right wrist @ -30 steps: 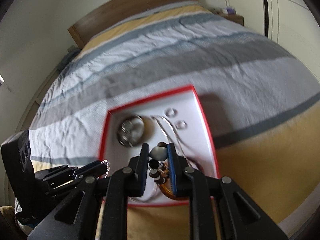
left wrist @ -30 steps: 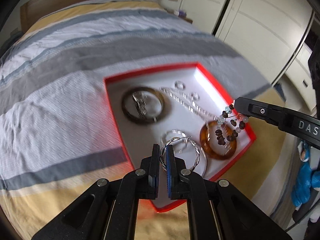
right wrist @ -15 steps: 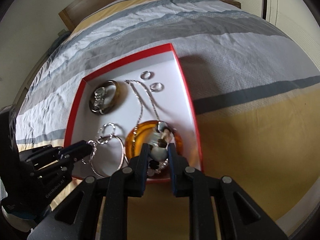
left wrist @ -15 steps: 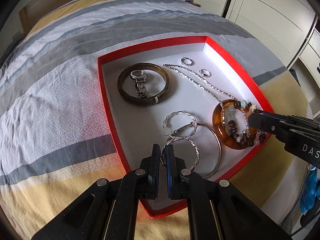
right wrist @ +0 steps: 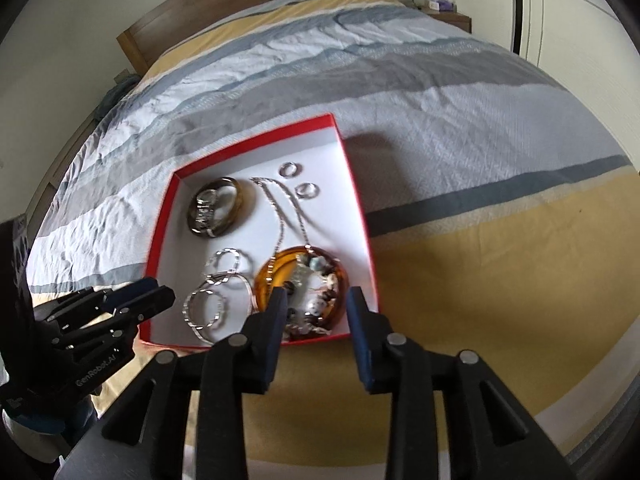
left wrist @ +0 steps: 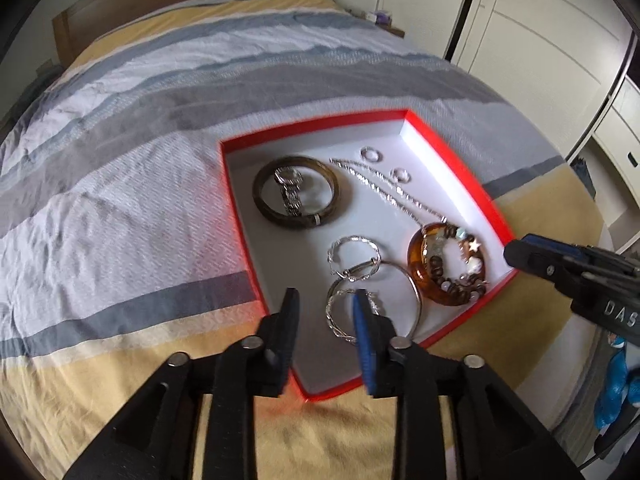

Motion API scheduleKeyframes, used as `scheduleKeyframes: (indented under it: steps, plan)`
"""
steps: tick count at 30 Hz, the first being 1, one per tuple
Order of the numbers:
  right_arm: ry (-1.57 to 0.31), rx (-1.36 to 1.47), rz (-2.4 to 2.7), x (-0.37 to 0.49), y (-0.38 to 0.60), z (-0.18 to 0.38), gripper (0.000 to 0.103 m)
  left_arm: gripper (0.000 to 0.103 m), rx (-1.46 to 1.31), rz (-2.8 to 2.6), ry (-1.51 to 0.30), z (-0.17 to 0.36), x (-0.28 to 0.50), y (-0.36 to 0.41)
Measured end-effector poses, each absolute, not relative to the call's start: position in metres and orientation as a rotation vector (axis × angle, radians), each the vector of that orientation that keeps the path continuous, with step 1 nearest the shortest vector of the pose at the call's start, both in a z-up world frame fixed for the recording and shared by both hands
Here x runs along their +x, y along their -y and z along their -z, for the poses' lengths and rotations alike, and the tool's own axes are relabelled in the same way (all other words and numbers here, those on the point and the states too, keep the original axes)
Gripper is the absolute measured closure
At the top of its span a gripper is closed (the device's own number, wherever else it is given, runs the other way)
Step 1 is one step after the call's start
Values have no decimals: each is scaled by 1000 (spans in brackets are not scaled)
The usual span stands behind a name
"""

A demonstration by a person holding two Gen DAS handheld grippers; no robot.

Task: Organize jewelry

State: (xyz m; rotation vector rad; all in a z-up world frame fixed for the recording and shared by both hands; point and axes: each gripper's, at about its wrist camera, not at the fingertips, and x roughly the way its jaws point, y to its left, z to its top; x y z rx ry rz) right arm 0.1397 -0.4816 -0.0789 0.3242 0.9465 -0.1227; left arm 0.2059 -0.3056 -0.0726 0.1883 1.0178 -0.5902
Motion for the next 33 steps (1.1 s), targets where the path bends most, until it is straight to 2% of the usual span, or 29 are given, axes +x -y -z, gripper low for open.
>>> scheduleKeyframes:
  steps: [1, 17, 33]
  plan:
    - [-943, 316, 123, 138, 478, 76, 71, 65, 180, 586, -1009, 68, 205, 302]
    - [-891, 237, 102, 111, 409, 39, 63, 35, 100, 425, -877, 15, 166, 199]
    - [-849, 127, -9, 58, 318, 18, 61, 34, 81, 245, -761, -26, 86, 87]
